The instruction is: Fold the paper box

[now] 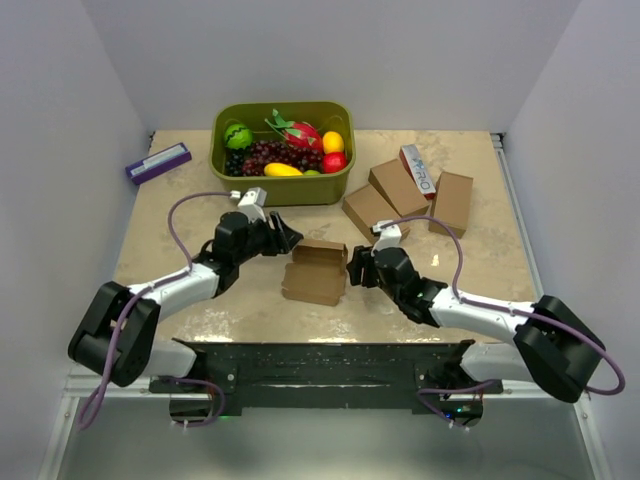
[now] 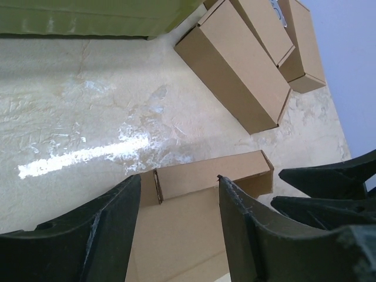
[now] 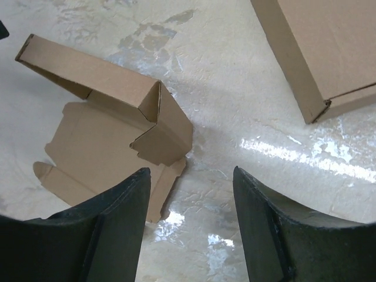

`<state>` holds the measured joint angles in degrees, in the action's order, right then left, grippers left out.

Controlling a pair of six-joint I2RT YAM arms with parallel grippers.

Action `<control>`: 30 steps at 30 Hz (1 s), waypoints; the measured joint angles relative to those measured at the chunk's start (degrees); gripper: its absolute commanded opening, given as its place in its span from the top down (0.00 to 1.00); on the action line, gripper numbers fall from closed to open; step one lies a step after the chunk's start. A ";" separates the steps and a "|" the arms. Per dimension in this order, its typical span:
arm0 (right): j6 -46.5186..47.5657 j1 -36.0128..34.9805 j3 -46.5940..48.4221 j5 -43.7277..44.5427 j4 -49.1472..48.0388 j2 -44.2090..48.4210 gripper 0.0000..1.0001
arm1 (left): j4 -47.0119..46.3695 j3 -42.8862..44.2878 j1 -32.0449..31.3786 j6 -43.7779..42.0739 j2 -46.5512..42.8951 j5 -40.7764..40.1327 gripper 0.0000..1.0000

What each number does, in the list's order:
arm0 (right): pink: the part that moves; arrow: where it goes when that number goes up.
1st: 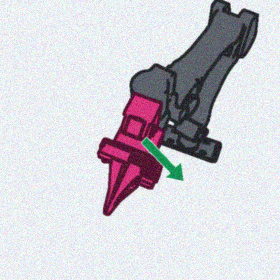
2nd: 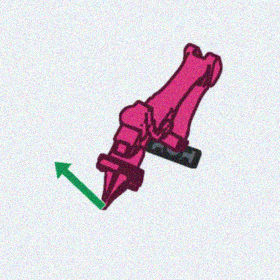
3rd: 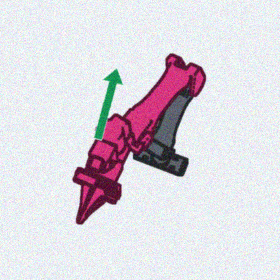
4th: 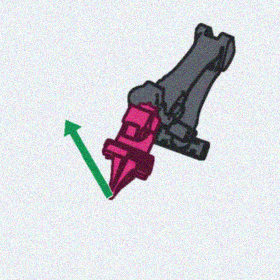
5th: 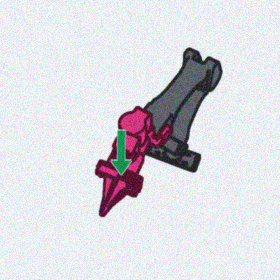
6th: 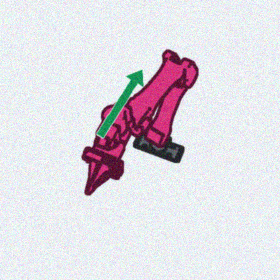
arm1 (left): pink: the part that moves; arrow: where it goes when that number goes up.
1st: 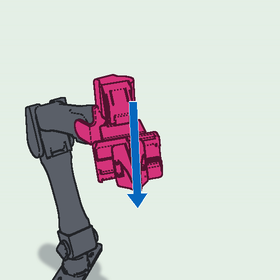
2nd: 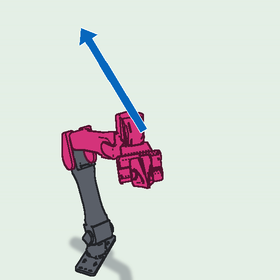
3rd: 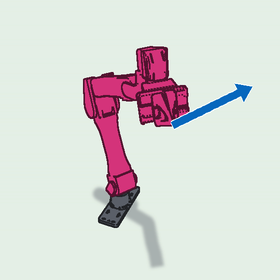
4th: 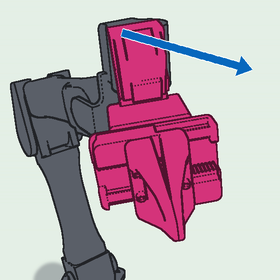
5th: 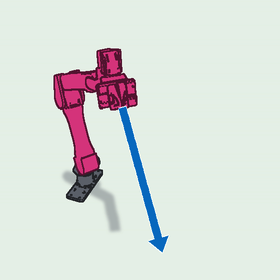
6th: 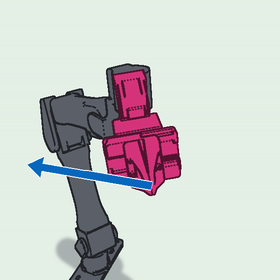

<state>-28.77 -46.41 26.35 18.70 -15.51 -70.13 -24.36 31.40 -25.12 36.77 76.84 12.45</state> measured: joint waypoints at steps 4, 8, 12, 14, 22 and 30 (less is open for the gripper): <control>3.72 0.33 0.00 -0.70 -2.05 -1.55 0.45 | -0.59 0.31 0.00 -0.09 1.79 1.42 0.42; 6.58 0.57 0.02 -1.70 -4.00 -2.82 0.46 | -0.57 0.31 0.00 -0.66 2.84 2.12 0.43; 8.79 0.72 0.44 -2.47 -6.05 -4.92 0.45 | -0.61 0.31 0.00 -1.40 3.19 2.38 0.44; 9.79 0.74 0.98 -3.28 -6.86 -6.32 0.45 | -0.81 0.31 0.00 -1.53 3.45 2.47 0.45; 13.29 0.92 3.58 -4.92 -9.84 -11.39 0.44 | -1.95 0.33 0.00 -2.69 5.88 3.76 0.51; 16.57 1.64 6.16 -6.27 -12.59 -15.89 0.46 | -3.13 0.81 0.00 -5.03 7.54 5.01 0.59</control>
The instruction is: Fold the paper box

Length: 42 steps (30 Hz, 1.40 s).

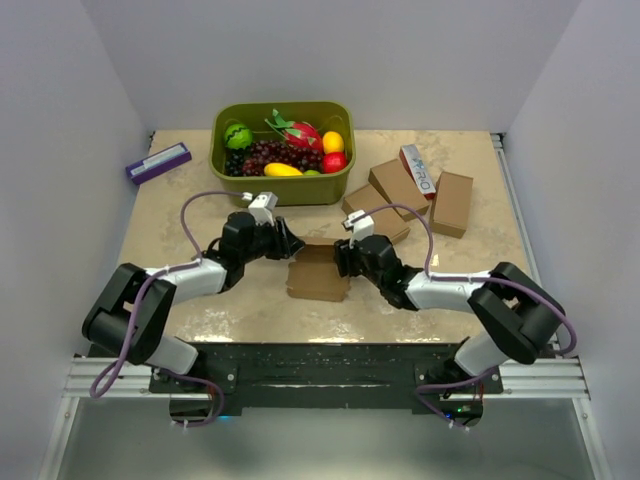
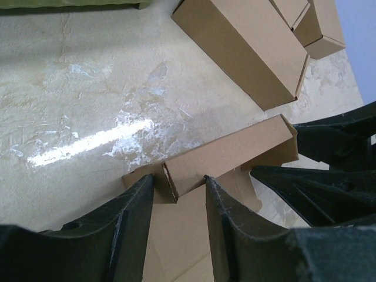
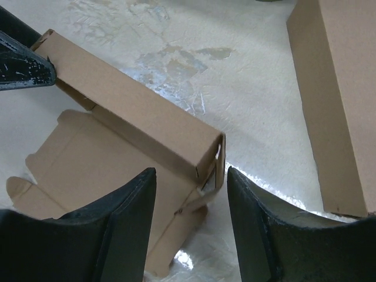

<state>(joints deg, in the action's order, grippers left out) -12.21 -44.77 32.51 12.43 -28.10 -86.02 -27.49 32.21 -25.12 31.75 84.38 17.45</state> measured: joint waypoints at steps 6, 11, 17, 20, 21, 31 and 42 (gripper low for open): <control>1.99 0.96 1.01 -1.38 -2.58 -3.32 0.55 | -0.96 0.63 0.00 -1.42 1.16 0.83 0.63; 2.97 1.88 1.40 -2.16 -3.76 -4.76 0.60 | -1.20 0.92 0.04 -2.16 1.29 1.25 0.65; 2.56 2.14 2.45 -1.66 -4.02 -6.36 0.44 | -1.46 1.05 0.31 -2.40 1.57 1.70 0.65; 1.22 2.12 2.67 -1.57 -2.73 -5.92 0.25 | -1.57 1.07 0.33 -2.36 1.57 1.90 0.66; 0.37 2.12 2.73 -1.53 -1.60 -5.16 0.24 | -1.53 1.11 0.33 -2.34 1.57 1.90 0.66; -14.16 2.10 3.04 0.28 12.90 10.23 0.21 | -0.13 2.47 0.37 -2.36 1.53 1.86 0.66; -34.14 2.10 3.98 3.37 21.38 11.26 0.36 | 1.42 2.47 0.37 -2.38 0.33 1.84 0.66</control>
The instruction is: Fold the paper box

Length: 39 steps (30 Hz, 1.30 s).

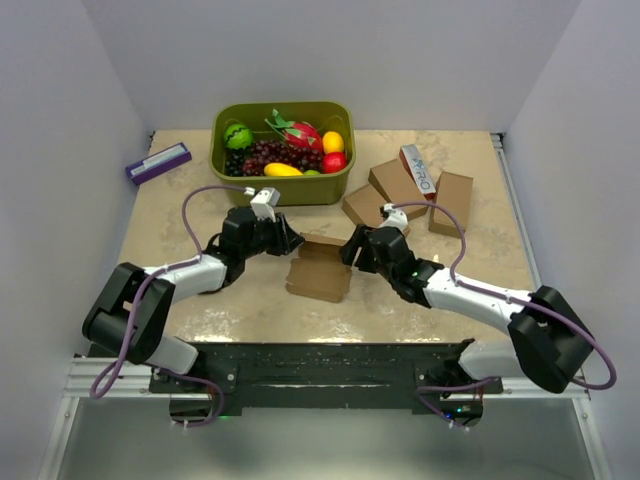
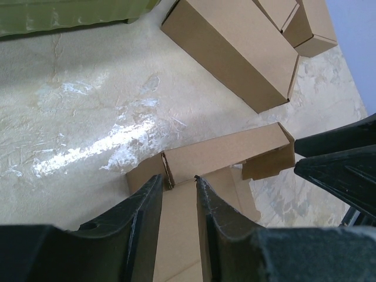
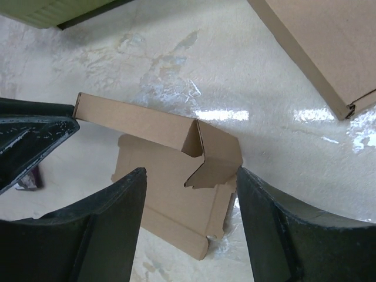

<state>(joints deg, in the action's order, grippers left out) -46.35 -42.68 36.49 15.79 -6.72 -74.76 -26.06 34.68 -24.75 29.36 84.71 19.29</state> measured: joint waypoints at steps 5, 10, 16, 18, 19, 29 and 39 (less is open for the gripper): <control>-3.69 0.00 0.07 1.29 -0.52 -0.70 0.40 | 0.04 0.00 0.00 -0.02 -0.15 0.02 0.66; -6.71 0.00 0.07 3.02 -2.01 -0.61 0.41 | 0.02 0.00 0.00 -0.02 -0.63 0.07 0.67; -8.96 0.00 0.22 4.46 -2.82 -1.70 0.47 | 0.00 -0.07 0.00 -0.02 -0.72 0.15 0.67; -9.62 0.00 0.26 4.70 -3.02 -2.64 0.49 | 0.00 -0.09 0.00 0.00 -0.72 0.28 0.67; -9.84 0.00 0.28 4.74 -3.08 -3.13 0.49 | 0.00 -0.09 0.00 -0.02 -0.72 0.33 0.67; -11.54 0.00 1.55 5.79 -4.26 -6.36 0.60 | -0.02 -0.20 0.00 0.00 -0.72 0.55 0.68; -12.59 0.07 2.14 5.86 -6.91 -8.55 0.80 | -0.57 -0.83 0.24 0.00 -1.01 0.55 0.68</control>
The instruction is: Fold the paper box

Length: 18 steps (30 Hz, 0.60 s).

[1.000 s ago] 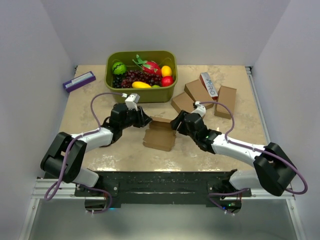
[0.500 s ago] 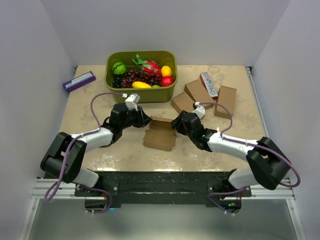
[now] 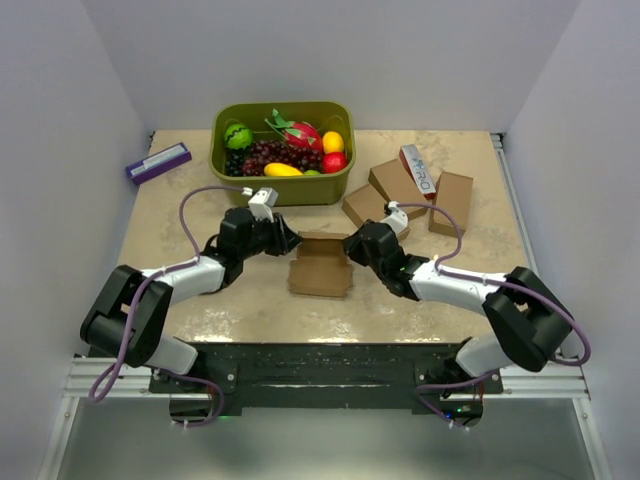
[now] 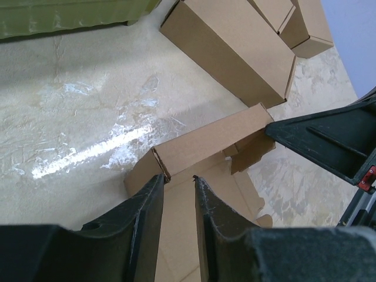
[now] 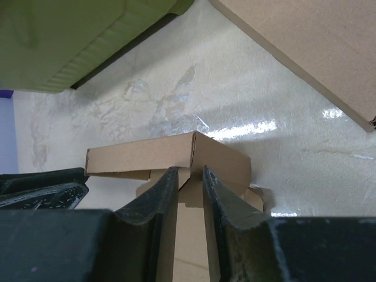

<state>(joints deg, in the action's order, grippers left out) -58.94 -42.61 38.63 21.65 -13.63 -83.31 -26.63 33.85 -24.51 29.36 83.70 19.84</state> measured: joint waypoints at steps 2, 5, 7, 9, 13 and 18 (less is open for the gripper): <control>0.00 0.00 0.02 0.00 -0.37 -0.24 0.83 | -0.13 -0.02 0.11 0.00 -0.04 0.00 0.68; -0.09 0.04 0.02 0.09 -0.85 -1.09 0.82 | -0.52 -0.48 0.15 0.02 -0.04 0.04 0.68; -0.02 0.04 0.02 0.22 -1.33 -1.33 0.70 | -0.76 -0.83 0.13 0.02 -0.13 0.09 0.68; 0.26 0.11 0.02 0.31 -1.42 -1.36 0.60 | -0.74 -0.92 0.13 0.02 -0.37 0.07 0.68; 2.08 0.15 -0.94 1.05 -0.37 0.66 0.35 | -0.66 -0.92 0.13 0.00 -0.90 0.07 0.68; 5.38 0.42 -2.97 3.61 2.91 9.09 0.30 | 0.09 -0.92 0.13 -0.04 -1.75 -0.02 0.68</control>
<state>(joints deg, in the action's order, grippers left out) -53.56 -42.19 35.66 25.26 -10.72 -74.22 -26.55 32.93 -24.38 29.32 81.95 19.81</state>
